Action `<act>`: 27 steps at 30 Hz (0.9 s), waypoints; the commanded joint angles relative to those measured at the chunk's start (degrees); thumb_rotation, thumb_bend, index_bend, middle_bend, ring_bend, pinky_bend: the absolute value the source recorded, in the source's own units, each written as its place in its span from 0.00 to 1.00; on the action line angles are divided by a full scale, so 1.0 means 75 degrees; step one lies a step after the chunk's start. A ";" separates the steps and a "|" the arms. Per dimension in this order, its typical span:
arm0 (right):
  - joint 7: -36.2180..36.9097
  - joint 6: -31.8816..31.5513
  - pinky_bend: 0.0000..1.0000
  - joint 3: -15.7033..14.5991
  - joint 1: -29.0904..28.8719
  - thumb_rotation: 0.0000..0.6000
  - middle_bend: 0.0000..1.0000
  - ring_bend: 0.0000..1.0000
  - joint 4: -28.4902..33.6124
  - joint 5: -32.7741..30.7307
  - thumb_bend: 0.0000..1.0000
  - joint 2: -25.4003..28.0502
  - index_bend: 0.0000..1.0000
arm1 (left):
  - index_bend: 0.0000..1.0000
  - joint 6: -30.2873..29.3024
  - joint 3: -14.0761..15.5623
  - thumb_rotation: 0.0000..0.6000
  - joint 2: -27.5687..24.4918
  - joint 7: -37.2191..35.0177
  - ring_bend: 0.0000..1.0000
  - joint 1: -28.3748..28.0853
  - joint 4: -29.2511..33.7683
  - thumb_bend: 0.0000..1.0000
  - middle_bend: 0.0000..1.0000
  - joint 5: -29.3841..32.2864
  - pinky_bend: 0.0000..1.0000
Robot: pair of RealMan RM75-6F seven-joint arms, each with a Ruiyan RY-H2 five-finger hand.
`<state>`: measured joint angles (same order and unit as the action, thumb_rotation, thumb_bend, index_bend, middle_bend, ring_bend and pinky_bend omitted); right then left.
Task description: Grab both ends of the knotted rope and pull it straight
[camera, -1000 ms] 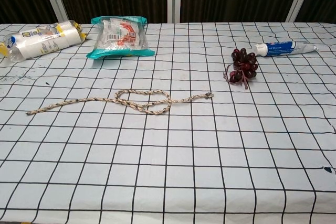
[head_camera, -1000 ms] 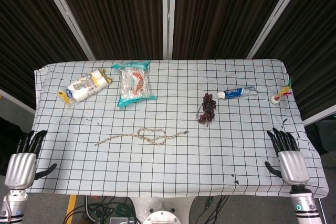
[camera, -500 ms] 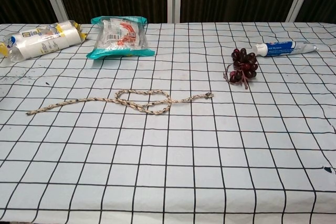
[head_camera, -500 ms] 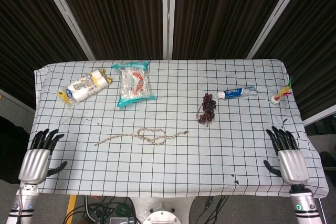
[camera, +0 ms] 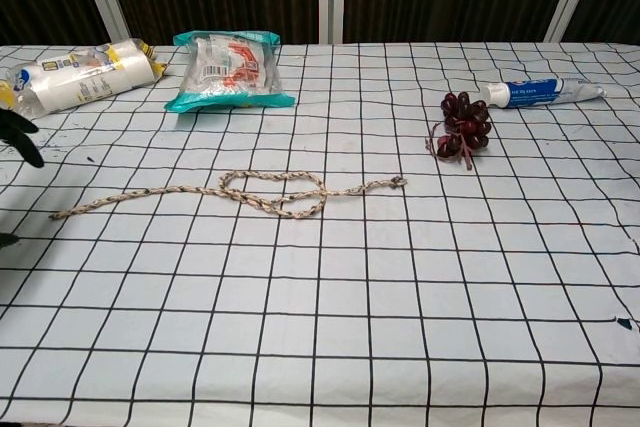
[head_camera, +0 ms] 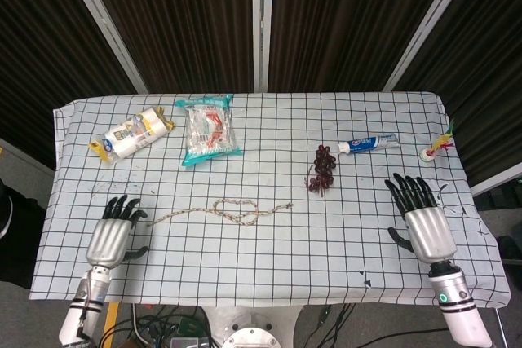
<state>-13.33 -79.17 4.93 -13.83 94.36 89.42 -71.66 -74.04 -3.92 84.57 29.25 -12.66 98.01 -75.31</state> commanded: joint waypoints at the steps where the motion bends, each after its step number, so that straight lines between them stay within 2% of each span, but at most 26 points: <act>1: -0.0299 0.0367 0.00 0.0146 -0.0269 1.00 0.00 0.00 0.0244 -0.0132 0.15 -0.0066 0.00 | 0.34 0.0103 -0.0067 0.94 0.0394 0.0508 0.00 -0.0226 -0.0234 0.13 0.14 0.0146 0.06; 5: -0.0501 0.0645 0.00 0.0154 -0.0476 1.00 0.00 0.00 0.0368 -0.0183 0.15 -0.0250 0.00 | 0.35 0.0132 -0.0191 0.99 0.0829 0.0757 0.00 -0.0381 -0.0506 0.15 0.15 0.0350 0.06; 10: -0.0730 0.0853 0.00 0.0159 -0.0652 1.00 0.00 0.00 0.0484 -0.0267 0.15 -0.0442 0.00 | 0.35 0.0222 -0.0481 1.00 0.1199 0.1114 0.00 -0.0631 -0.0710 0.15 0.16 0.0806 0.06; 19: -0.0828 0.0934 0.00 0.0112 -0.0790 1.00 0.00 0.00 0.0552 -0.0286 0.15 -0.0640 0.00 | 0.36 0.0366 -0.0816 1.00 0.1568 0.1487 0.00 -0.0938 -0.1044 0.16 0.17 0.1736 0.06; 27: -0.0725 0.0918 0.00 0.0110 -0.0838 1.00 0.00 0.00 0.0453 -0.0347 0.15 -0.0693 0.00 | 0.40 0.0487 -0.0950 1.00 0.1739 0.1671 0.00 -0.1187 -0.1289 0.20 0.19 0.2346 0.06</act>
<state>-18.77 -72.27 5.75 -20.10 97.77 86.83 -76.87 -70.52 -10.88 97.38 41.53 -21.27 88.63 -58.12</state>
